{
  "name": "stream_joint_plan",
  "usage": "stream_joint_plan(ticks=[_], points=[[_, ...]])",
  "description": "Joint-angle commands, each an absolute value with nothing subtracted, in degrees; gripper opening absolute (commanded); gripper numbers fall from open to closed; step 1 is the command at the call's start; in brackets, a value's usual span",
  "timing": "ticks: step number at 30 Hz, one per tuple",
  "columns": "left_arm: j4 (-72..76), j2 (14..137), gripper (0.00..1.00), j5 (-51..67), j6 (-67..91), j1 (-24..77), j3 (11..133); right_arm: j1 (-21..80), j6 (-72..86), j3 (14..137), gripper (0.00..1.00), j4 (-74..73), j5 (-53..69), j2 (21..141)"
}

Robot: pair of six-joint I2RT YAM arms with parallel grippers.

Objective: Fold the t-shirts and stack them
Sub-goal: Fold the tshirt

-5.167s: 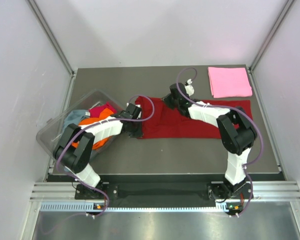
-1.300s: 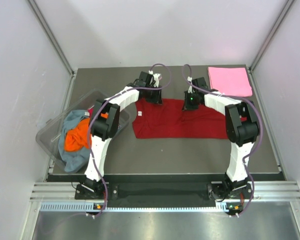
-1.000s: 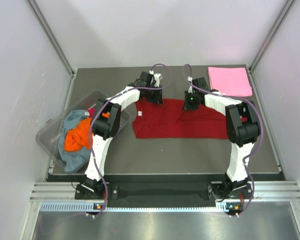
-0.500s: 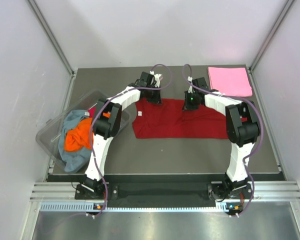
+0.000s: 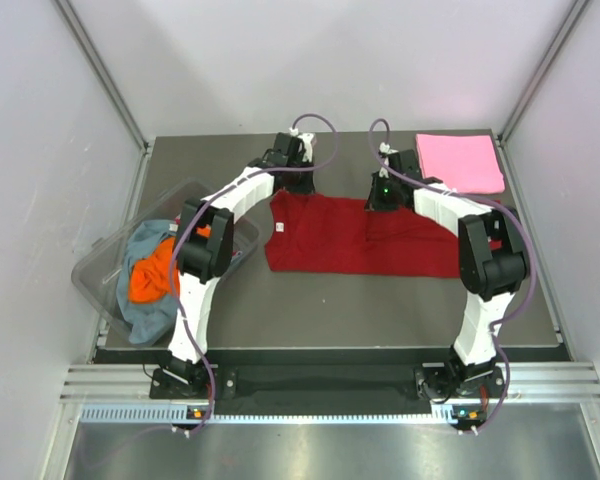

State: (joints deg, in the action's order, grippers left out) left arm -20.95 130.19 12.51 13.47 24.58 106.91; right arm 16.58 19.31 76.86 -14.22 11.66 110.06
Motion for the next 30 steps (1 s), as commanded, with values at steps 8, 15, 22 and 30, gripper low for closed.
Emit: stream_joint_plan(ticks=[8, 15, 22, 30], points=[[-18.4, 124.3, 0.00, 7.7, 13.8, 22.8, 103.2, 15.8, 19.2, 74.7, 0.00, -7.4, 9.0, 107.3], [-18.0, 123.8, 0.00, 7.0, 13.6, 22.4, 101.6, 15.8, 19.0, 72.9, 0.00, -5.5, 8.2, 107.1], [-15.8, 122.7, 0.00, 10.0, 13.9, 22.3, 99.1, 15.8, 18.2, 70.3, 0.00, -1.2, 9.0, 106.8], [-7.9, 120.0, 0.00, 16.6, 15.8, 22.3, 94.0, 15.8, 19.4, 68.3, 0.00, 2.6, 9.8, 106.8]])
